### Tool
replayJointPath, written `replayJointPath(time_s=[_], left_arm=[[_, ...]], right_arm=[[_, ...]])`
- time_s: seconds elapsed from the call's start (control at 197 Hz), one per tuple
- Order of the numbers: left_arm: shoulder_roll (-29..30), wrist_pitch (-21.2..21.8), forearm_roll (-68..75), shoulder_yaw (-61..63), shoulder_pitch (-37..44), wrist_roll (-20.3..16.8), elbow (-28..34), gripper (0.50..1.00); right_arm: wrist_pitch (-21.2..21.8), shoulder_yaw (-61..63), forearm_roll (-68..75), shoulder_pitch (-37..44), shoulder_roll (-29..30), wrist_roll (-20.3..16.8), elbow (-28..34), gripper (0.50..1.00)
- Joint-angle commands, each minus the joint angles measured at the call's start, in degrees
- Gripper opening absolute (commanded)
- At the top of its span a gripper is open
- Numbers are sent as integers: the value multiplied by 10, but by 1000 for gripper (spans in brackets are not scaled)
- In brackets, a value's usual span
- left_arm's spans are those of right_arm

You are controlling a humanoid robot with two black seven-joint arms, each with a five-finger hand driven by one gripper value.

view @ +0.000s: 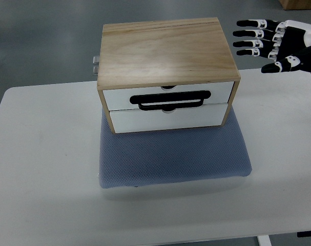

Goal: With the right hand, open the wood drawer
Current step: 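Move the right hand down to the upper drawer's black handle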

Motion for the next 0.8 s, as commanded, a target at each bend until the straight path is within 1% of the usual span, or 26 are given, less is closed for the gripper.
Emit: replayJointPath(time_s=[0.0, 0.122, 0.274, 0.508, 0.706, 0.793], left_arm=[[0, 0, 0, 0, 0, 0, 0, 1000], [0, 0, 0, 0, 0, 0, 0, 1000], [0, 0, 0, 0, 0, 0, 0, 1000], [0, 0, 0, -1, 0, 0, 0, 1000], [0, 0, 0, 0, 0, 0, 0, 1000], [0, 0, 0, 0, 0, 0, 0, 1000]], right_arm=[[0, 19, -21, 1, 41, -20, 0, 954], [0, 26, -60, 1, 93, -44, 0, 954], [0, 26, -105, -1, 140, -48, 0, 954], [0, 25, -134, -1, 161, -48, -1, 954], [-52, 25, -227, -1, 161, -48, -5, 954], [-60, 25, -249, -1, 161, -48, -10, 954]])
